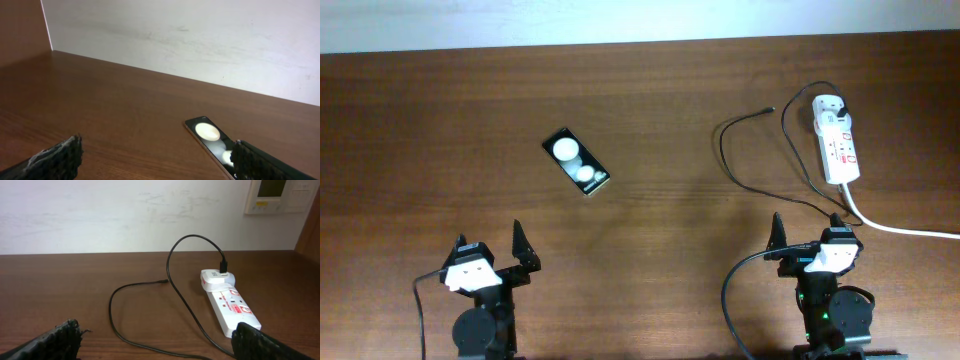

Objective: Plug charger to phone and switch on socket

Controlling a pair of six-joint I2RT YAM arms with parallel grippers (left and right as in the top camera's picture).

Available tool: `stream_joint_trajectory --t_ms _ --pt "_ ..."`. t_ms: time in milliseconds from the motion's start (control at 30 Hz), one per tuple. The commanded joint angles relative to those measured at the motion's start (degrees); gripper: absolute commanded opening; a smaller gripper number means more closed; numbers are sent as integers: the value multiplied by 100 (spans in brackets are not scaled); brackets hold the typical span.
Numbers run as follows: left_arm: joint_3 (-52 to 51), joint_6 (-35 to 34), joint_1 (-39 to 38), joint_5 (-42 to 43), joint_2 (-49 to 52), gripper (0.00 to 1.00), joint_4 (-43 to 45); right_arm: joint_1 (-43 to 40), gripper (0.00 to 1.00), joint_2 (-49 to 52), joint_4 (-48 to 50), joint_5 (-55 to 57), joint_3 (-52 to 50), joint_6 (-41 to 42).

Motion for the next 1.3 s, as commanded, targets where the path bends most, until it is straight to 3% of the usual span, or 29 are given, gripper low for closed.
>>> stream_joint_trajectory --t_ms 0,567,667,867,1100,1267 --pt "-46 114 33 42 -28 99 11 -28 99 -39 0 48 -52 46" --pt "-46 111 33 44 -28 99 17 -28 99 -39 -2 48 -52 46" --pt "-37 111 33 525 -28 99 83 -28 99 -39 -2 48 -52 46" --pt "605 431 33 647 103 99 116 -28 99 -39 -2 48 -52 46" --pt "2527 431 33 654 2170 99 -597 -28 99 -39 -2 48 -52 46" --pt "5230 428 33 970 4472 99 -2857 -28 99 -39 -2 48 -52 46"
